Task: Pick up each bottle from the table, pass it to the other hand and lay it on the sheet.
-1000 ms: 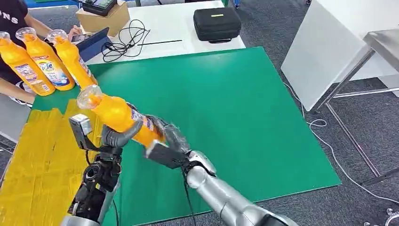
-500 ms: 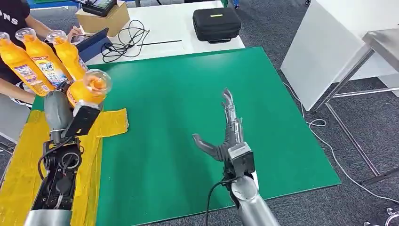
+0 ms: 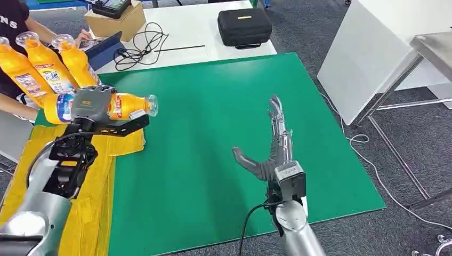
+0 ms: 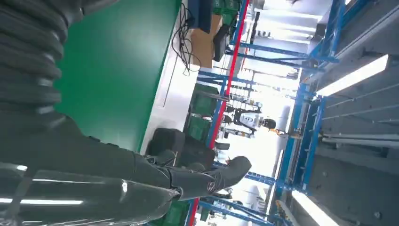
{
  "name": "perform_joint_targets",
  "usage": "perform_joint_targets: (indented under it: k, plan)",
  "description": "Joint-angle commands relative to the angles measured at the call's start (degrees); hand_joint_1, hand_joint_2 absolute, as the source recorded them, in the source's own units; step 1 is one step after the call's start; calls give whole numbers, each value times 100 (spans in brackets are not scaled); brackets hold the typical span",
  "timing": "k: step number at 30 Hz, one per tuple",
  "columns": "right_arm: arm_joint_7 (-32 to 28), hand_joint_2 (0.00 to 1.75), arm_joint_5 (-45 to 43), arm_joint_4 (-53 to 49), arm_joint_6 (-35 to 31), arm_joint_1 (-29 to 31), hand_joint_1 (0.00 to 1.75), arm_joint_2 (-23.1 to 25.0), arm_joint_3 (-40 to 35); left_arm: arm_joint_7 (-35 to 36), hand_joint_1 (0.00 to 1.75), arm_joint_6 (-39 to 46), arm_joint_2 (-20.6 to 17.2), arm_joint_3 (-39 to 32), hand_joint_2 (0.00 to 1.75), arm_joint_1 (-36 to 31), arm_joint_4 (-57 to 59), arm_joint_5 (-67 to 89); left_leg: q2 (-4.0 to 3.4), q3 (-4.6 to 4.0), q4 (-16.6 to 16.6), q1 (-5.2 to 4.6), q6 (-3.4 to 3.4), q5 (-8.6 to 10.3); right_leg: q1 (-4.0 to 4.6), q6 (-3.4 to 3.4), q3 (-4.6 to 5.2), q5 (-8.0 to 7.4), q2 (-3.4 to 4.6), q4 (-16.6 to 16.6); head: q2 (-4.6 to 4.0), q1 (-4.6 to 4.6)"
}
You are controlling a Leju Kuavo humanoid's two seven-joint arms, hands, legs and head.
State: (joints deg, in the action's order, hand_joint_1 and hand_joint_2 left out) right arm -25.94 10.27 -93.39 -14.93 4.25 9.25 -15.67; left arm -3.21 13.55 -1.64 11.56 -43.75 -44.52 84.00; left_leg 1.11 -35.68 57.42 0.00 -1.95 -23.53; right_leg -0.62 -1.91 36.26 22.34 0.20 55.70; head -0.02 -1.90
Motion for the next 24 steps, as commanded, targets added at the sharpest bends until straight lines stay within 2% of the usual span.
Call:
perform_joint_targets:
  k: [1, 14, 20, 24]
  plan:
    - [7, 175, 0, 102, 34, 78, 0, 13, 246, -24, 175, -1, -123, 435, 175, -719, 1514, 44, -10, 27, 1, 4, 8, -13, 5, 5, -27, 12, 1, -1, 0, -2]
    - [7, 175, 0, 102, 34, 78, 0, 13, 246, -24, 175, -1, -123, 435, 175, -719, 1514, 44, -8, 14, 1, 3, 6, -7, 3, 4, -15, 7, 1, 0, 0, -2]
    - [-34, 175, 56, 38, 67, -96, 0, -15, 196, -159, 175, -730, -296, 318, 175, -915, 2462, -8, -15, 44, 1, 6, 11, -21, 8, 8, -44, 19, 5, -1, 0, 0]
    - [156, 175, 38, -78, 98, -6, 0, -53, 224, -404, 175, -1441, -501, 8, 175, -905, 2823, -336, -26, 24, 0, 2, 8, -13, 3, 6, -19, 8, 19, 2, 0, 0]
